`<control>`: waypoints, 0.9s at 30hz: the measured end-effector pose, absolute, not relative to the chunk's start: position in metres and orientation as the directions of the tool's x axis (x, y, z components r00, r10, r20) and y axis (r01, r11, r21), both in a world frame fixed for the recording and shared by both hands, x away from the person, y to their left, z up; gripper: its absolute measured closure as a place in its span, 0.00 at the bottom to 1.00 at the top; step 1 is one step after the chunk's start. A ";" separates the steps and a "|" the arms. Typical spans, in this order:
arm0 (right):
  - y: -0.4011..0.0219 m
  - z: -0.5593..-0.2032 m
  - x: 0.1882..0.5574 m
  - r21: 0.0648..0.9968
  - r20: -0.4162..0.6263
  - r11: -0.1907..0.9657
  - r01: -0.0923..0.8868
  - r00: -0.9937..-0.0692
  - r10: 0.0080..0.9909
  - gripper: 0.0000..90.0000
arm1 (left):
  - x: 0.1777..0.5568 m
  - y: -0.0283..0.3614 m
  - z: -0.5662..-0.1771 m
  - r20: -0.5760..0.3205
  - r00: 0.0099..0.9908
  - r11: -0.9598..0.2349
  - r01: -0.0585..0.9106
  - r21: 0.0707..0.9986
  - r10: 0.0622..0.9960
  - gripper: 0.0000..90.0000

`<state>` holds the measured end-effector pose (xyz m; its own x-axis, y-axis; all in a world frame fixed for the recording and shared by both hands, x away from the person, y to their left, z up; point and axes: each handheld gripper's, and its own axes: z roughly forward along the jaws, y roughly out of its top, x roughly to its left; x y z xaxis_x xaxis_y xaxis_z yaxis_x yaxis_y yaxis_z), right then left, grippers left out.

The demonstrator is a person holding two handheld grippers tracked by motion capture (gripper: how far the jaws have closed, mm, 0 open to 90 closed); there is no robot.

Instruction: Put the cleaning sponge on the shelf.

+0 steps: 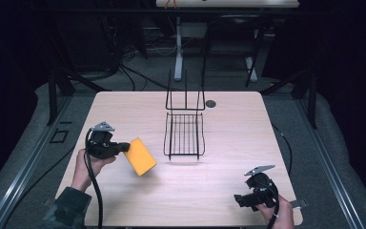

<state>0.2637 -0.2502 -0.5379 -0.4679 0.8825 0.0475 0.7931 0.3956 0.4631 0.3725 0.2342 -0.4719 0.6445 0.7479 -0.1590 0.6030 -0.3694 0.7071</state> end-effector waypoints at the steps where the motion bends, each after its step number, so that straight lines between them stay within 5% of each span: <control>1: -0.250 -0.538 0.264 0.468 0.048 0.394 0.791 -0.468 0.883 0.15 | 0.373 0.234 -0.471 -0.155 0.644 -0.369 0.600 0.710 0.749 0.98; 27: -0.250 -0.537 0.263 0.459 0.045 0.399 0.793 -0.470 0.881 0.16 | 0.379 0.214 -0.450 -0.168 0.676 -0.363 0.568 0.739 0.717 0.98</control>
